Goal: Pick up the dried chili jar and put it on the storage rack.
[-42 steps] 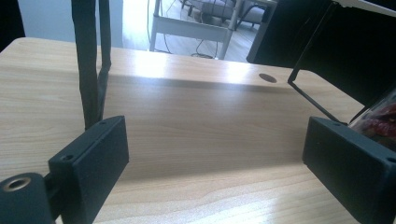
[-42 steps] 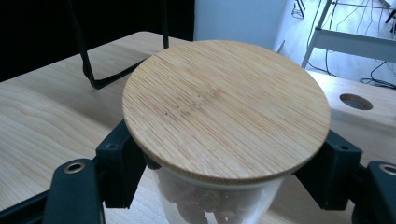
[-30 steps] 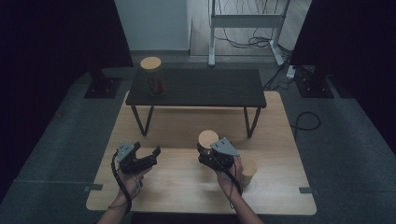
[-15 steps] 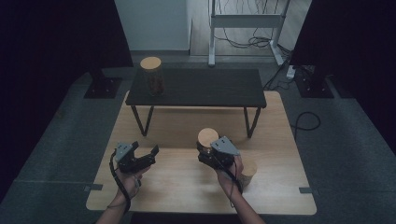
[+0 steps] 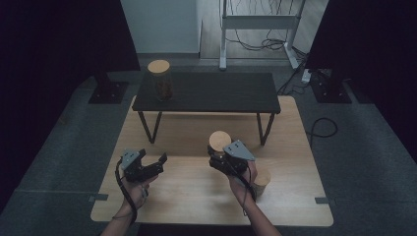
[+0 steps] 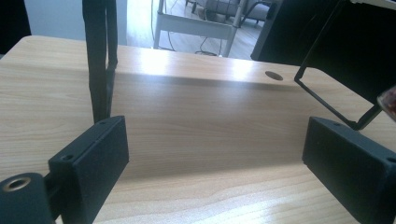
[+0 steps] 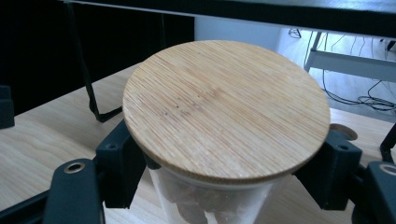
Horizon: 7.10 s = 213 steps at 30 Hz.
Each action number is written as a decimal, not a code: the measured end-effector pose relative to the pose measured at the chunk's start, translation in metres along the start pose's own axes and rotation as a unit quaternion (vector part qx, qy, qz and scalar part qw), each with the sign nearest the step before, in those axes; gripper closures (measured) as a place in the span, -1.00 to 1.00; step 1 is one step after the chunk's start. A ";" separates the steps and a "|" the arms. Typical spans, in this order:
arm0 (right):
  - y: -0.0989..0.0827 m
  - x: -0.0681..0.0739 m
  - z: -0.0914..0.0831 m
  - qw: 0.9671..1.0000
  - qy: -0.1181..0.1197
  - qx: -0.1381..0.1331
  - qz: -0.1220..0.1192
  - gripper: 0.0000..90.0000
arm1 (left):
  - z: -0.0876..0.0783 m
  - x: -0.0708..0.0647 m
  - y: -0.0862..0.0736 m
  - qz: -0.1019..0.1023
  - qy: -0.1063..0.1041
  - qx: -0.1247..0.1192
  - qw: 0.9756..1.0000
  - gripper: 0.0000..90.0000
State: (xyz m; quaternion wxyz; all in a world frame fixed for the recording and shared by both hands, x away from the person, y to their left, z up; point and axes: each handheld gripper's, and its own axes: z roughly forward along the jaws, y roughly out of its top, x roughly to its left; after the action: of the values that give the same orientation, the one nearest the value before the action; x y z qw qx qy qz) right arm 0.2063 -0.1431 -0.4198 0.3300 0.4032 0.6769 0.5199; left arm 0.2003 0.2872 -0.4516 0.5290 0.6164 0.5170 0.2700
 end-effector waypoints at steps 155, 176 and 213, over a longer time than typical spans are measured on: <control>0.112 -0.008 0.034 0.997 -0.059 -0.008 -0.049 -0.43 | -0.006 0.006 0.004 -0.008 -0.003 -0.014 1.000 -0.85; 0.126 -0.011 0.040 0.995 -0.079 -0.007 -0.064 -0.43 | -0.007 0.007 0.004 -0.010 -0.004 -0.015 1.000 -0.85; 0.134 -0.024 0.071 0.995 -0.089 0.002 -0.042 -0.43 | -0.008 0.009 0.004 -0.016 -0.002 -0.017 1.000 -0.85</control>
State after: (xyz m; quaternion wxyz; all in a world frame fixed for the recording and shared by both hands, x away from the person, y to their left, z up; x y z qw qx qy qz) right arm 0.3064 -0.1157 -0.3059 0.4100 0.4195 0.6620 0.4665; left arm 0.1973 0.2989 -0.4469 0.5445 0.6001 0.5208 0.2688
